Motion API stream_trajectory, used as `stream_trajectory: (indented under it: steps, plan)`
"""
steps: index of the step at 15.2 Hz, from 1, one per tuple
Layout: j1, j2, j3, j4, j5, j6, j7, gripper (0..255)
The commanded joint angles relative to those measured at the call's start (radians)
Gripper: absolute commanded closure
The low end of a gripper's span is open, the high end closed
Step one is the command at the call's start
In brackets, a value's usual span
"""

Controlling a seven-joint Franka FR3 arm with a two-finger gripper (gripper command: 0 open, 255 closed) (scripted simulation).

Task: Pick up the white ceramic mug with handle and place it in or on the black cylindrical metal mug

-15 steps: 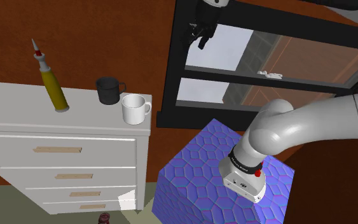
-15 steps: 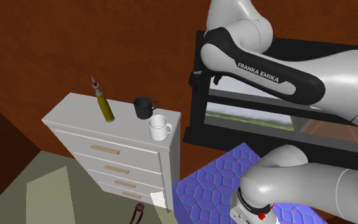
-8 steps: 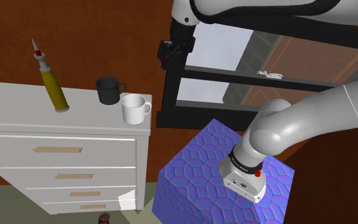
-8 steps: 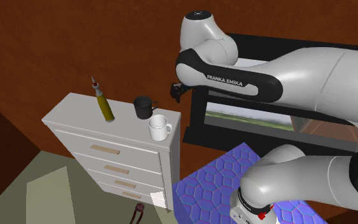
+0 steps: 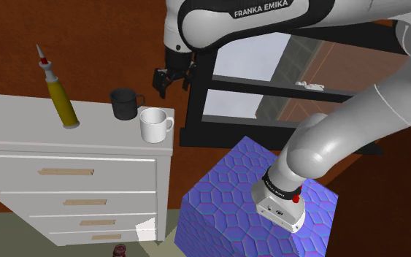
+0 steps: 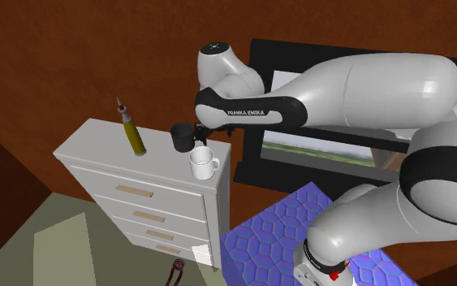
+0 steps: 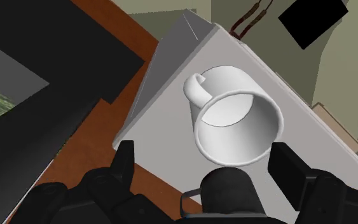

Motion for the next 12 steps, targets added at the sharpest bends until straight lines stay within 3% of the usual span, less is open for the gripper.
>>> stream_trajectory:
  steps: [1,10,12]
  plan:
    - [0.002,0.08,0.029,0.026,-0.006,0.041,0.043,0]
    - [0.027,0.411,0.111,0.181,-0.084,0.152,0.227,0]
    - [0.029,0.426,0.11,0.17,-0.092,0.177,0.232,0]
